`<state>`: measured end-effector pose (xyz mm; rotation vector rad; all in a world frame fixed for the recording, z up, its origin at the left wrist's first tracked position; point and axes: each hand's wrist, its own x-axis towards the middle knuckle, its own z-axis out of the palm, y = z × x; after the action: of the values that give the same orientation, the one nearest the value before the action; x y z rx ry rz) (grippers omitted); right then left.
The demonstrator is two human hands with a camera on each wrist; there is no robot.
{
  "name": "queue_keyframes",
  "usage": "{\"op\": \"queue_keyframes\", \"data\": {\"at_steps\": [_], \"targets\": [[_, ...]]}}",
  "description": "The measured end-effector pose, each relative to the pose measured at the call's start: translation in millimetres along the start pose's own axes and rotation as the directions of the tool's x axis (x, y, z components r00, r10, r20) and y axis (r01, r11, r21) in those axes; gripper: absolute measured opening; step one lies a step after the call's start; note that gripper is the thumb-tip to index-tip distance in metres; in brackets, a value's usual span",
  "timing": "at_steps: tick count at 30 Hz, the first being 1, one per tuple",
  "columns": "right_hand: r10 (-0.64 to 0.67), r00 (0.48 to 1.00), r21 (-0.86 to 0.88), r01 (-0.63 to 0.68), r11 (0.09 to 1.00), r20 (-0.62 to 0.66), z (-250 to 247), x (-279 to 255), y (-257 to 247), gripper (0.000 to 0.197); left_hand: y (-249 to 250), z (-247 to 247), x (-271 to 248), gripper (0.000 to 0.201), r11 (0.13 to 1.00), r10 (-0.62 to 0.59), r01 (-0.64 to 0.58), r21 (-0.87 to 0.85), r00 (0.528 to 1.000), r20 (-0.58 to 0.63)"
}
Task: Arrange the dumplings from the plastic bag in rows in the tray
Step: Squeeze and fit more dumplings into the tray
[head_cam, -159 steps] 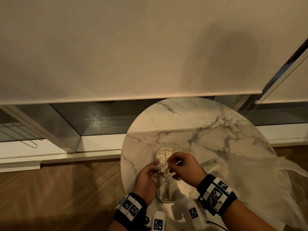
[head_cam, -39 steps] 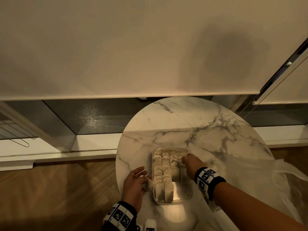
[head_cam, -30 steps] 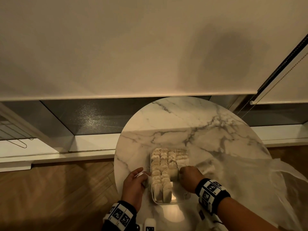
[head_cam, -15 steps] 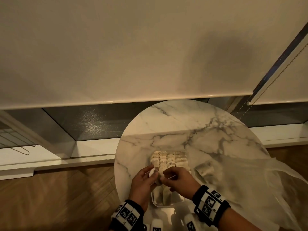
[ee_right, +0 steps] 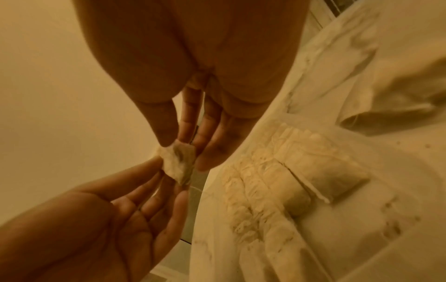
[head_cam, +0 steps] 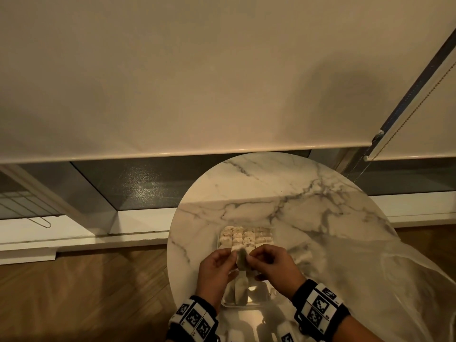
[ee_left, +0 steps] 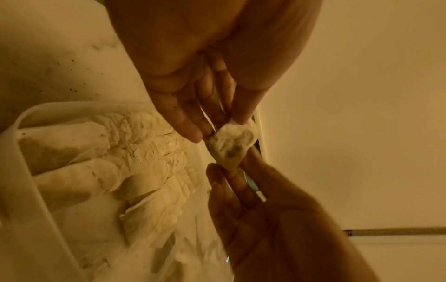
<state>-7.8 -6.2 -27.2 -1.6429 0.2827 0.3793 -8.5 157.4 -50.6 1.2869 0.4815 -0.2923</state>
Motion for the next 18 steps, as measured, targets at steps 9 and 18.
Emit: {"op": "queue_keyframes", "data": {"at_steps": [9, 18], "targets": [[-0.3, 0.948, -0.449, 0.316, 0.836, 0.11, -28, 8, -4, 0.005, -7, 17, -14, 0.011, 0.909, 0.212, -0.226, 0.35, 0.974, 0.078], [-0.251, 0.948, -0.54, 0.316, 0.78, 0.193, -40, 17, 4, 0.008, -13, 14, -19, 0.013, 0.854, 0.243, -0.259, 0.451, 0.965, 0.093]]}}
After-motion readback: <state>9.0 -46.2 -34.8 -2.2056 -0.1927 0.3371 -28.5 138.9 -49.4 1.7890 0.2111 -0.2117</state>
